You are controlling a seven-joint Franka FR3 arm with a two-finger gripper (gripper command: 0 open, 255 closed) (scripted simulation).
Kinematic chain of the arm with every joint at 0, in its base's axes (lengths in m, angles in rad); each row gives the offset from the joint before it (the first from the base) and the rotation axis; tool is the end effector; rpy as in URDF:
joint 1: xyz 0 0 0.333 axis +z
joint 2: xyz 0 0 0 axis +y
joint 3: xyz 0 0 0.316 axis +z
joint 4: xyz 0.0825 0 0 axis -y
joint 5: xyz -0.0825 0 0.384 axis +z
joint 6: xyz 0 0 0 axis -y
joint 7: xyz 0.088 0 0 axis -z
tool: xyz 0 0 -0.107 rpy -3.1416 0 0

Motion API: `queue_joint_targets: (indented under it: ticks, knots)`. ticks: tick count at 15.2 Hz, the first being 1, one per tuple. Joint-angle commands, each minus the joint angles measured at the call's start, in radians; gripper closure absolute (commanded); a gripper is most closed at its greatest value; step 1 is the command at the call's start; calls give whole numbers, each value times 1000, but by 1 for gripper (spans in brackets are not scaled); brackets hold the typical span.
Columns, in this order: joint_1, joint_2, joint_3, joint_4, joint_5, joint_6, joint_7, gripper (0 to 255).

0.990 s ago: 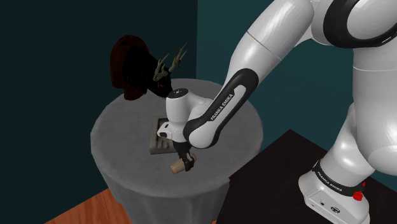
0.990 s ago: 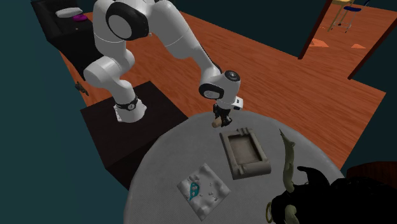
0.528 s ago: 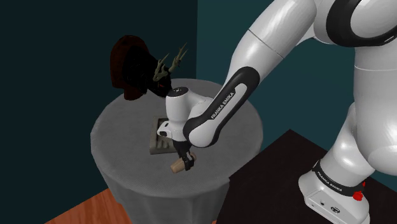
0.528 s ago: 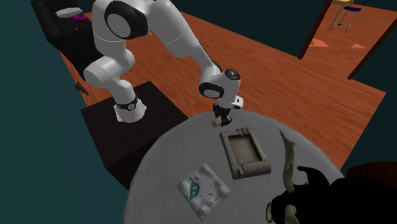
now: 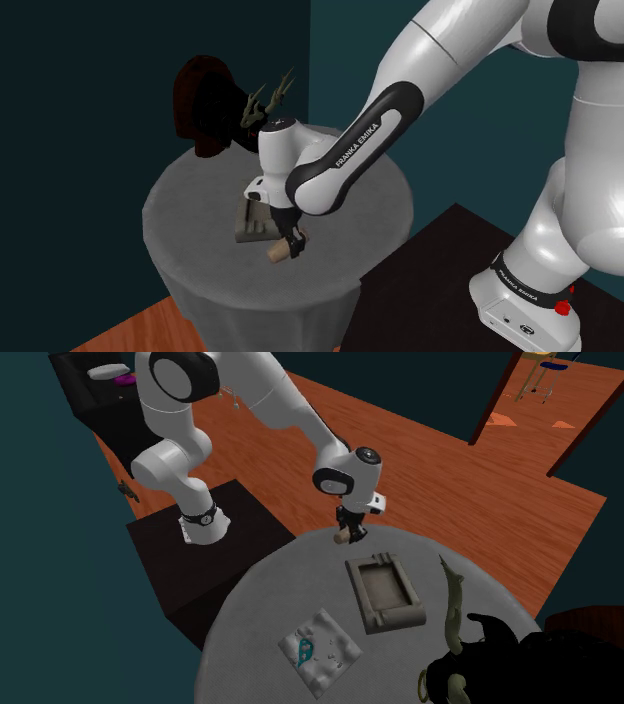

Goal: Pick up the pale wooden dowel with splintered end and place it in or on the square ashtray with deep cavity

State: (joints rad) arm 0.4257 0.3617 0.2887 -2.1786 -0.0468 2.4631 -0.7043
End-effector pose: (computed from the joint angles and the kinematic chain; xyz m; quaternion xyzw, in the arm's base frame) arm 0.4188 0.3648 0.2241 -0.7505 -0.6592 0.0306 0.0364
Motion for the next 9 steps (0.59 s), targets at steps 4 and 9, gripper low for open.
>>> queue_joint_targets:
  ticks: [4, 9]
  knots:
    - [-7, -56, 12, 1, 21, -55, -8, 255]
    - [-14, -107, 21, 9, 41, -113, -19, 255]
